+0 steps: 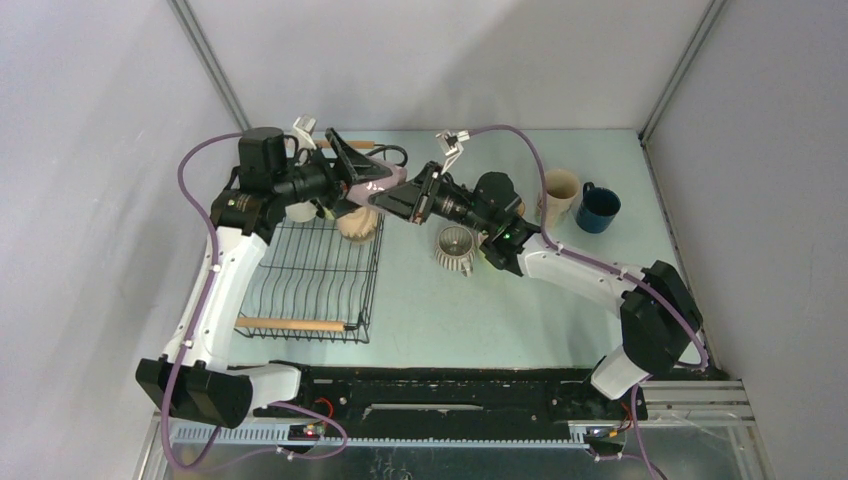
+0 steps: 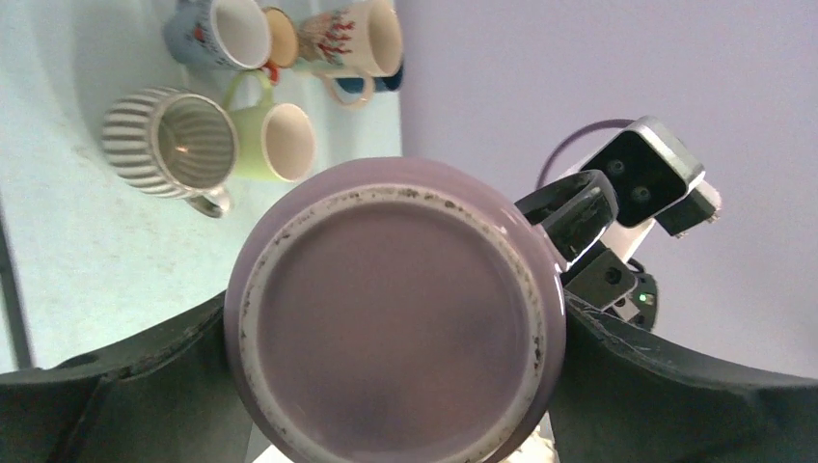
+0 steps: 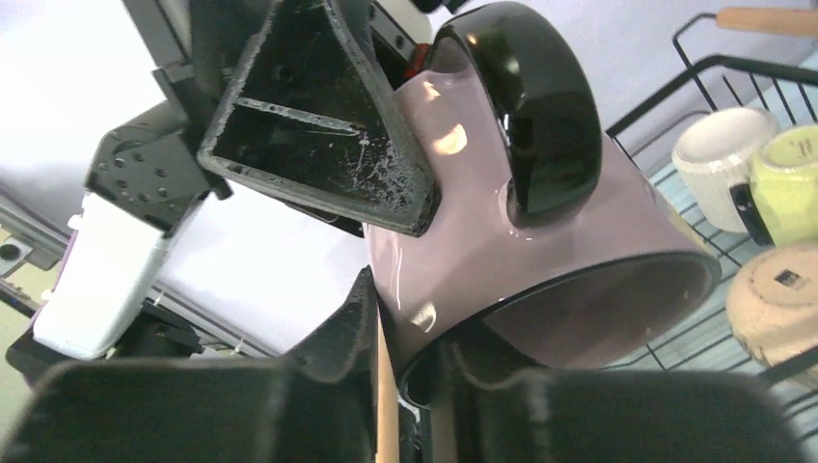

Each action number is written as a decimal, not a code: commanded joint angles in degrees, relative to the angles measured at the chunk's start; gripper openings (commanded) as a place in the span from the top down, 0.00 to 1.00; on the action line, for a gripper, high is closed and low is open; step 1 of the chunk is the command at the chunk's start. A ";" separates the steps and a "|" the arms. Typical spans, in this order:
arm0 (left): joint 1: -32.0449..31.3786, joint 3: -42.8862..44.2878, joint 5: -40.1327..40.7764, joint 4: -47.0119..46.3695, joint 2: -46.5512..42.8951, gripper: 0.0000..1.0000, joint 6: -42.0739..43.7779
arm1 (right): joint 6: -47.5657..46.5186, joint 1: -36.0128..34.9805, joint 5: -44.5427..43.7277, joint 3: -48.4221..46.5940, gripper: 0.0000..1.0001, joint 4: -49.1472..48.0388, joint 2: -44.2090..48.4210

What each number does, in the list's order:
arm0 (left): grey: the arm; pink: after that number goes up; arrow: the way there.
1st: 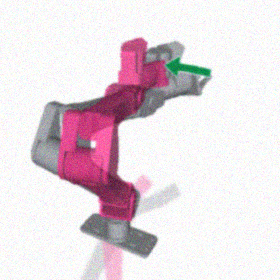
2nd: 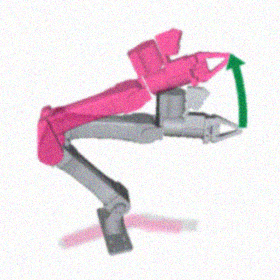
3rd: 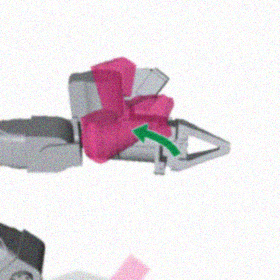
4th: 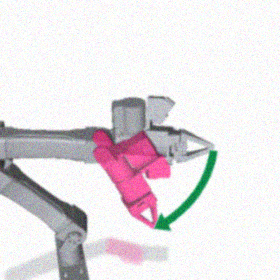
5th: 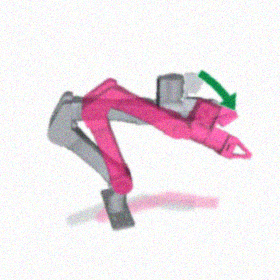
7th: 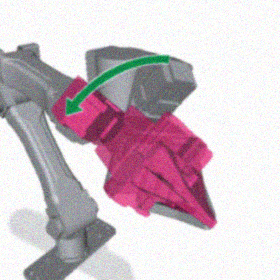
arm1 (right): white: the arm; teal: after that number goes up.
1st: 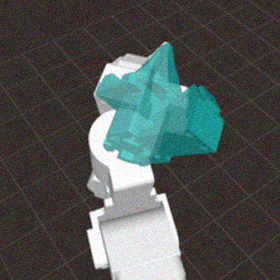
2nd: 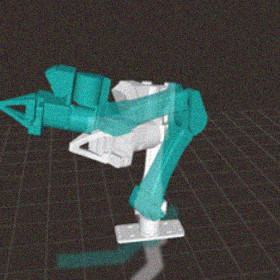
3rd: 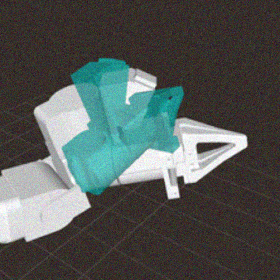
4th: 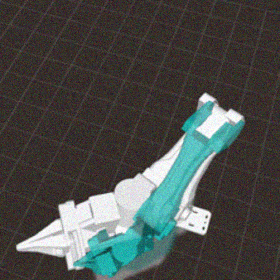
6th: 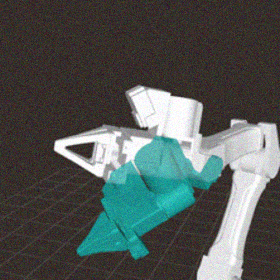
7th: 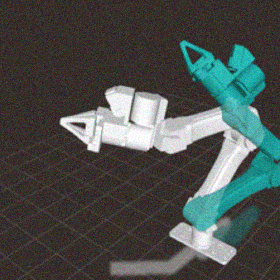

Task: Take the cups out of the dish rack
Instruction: Place the cup at the center of the board.

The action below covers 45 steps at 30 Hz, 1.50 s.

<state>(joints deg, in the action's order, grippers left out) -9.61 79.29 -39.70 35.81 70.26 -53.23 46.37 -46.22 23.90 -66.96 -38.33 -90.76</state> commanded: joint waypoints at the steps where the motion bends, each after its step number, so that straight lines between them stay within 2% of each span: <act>1: -1.20 -1.15 -2.91 -3.52 -2.23 0.78 -1.49 | -2.38 -0.22 -0.82 -0.24 0.93 -2.85 2.90; 3: -1.36 -1.39 -2.92 -4.15 -2.23 0.72 -1.68 | -2.45 -0.20 -0.93 -0.17 1.00 -2.65 3.29; 6: -1.47 -1.80 -2.72 -4.89 -2.40 0.58 -1.79 | -2.82 -0.24 -1.37 -0.21 1.00 -1.77 3.93; 9: -1.47 -2.18 -2.66 -5.58 -2.56 0.24 -1.79 | -3.41 -0.27 -2.00 -0.22 1.00 -0.18 4.77; 10: -1.56 -2.35 -2.66 -6.15 -2.77 0.15 -1.83 | -3.79 -0.32 -2.28 -0.19 1.00 0.52 5.11; 12: -1.56 -2.46 -2.66 -6.94 -3.02 0.03 -1.94 | -4.53 -0.37 -3.29 -0.22 1.00 2.14 5.88; 13: -1.56 -2.56 -2.92 -7.54 -3.04 0.01 -2.04 | -5.19 -0.49 -3.87 -0.27 1.00 2.99 6.32; 22: -1.57 -5.25 -6.54 -17.32 -4.33 0.00 -6.95 | -8.37 -0.89 -8.38 -0.11 1.00 9.82 10.18; 32: -1.47 -5.65 -10.20 -23.31 -4.60 0.00 -10.55 | -9.18 -0.25 -11.84 2.98 1.00 11.50 14.92; 39: -1.48 -5.89 -11.23 -24.43 -4.69 0.00 -10.05 | -10.38 0.83 -13.20 2.97 1.00 15.75 18.28; 45: -1.43 -6.64 -11.66 -24.34 -4.73 0.00 -7.84 | -11.28 2.43 -15.09 2.94 1.00 24.68 23.47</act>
<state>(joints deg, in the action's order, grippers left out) -11.57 73.82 -49.12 15.38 68.20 -62.87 37.56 -45.28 12.08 -63.46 -18.06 -72.44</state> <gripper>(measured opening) 0.996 0.143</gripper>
